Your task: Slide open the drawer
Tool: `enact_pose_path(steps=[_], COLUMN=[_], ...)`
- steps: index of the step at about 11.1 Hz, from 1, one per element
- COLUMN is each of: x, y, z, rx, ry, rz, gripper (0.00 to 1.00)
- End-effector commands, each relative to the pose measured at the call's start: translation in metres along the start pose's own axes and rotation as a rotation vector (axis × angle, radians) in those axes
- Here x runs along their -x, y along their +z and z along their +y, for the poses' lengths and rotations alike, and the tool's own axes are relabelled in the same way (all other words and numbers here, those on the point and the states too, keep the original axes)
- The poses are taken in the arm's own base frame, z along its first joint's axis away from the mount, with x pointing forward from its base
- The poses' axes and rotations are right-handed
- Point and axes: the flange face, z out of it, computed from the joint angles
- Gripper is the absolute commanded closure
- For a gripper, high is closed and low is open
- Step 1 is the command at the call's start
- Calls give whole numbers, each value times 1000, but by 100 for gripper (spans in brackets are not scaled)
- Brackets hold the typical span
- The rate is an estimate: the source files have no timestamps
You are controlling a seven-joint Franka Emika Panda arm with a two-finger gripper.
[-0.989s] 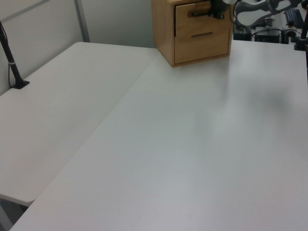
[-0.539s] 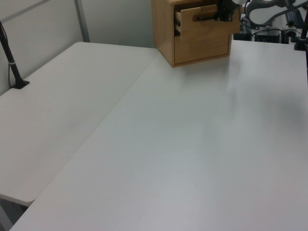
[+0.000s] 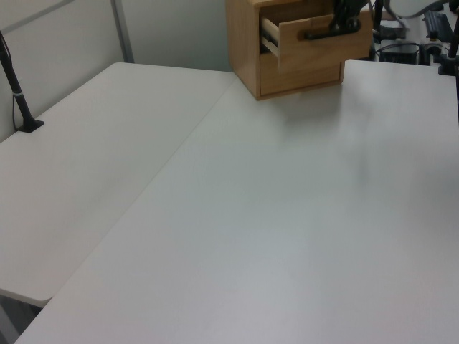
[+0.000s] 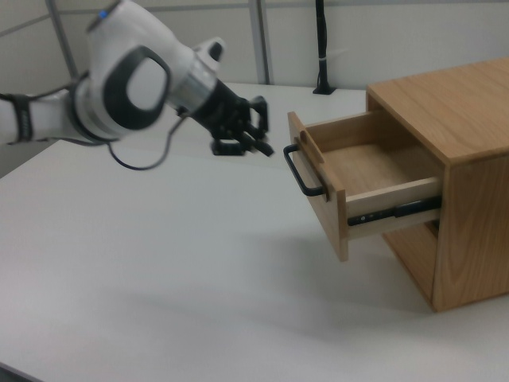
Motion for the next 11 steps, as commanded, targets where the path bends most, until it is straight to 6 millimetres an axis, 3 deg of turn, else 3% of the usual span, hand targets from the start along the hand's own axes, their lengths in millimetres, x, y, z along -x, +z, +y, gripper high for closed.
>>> enact_pose_path(steps=[1, 2, 3, 5, 7, 9, 11], x=[-17, -20, -22, -45, -81, -122, -149], y=[-34, -35, -36, -56, -83, -99, -97], z=[-24, -26, -27, -36, -56, -85, -85], rx=[-64, -69, -81, -201, -292, -376, -449], ry=[-45, -43, -31, 160, 302, 533, 774], rz=[-32, -34, -35, -38, -113, -162, -258], gripper=[100, 99, 78, 21, 0, 0, 0])
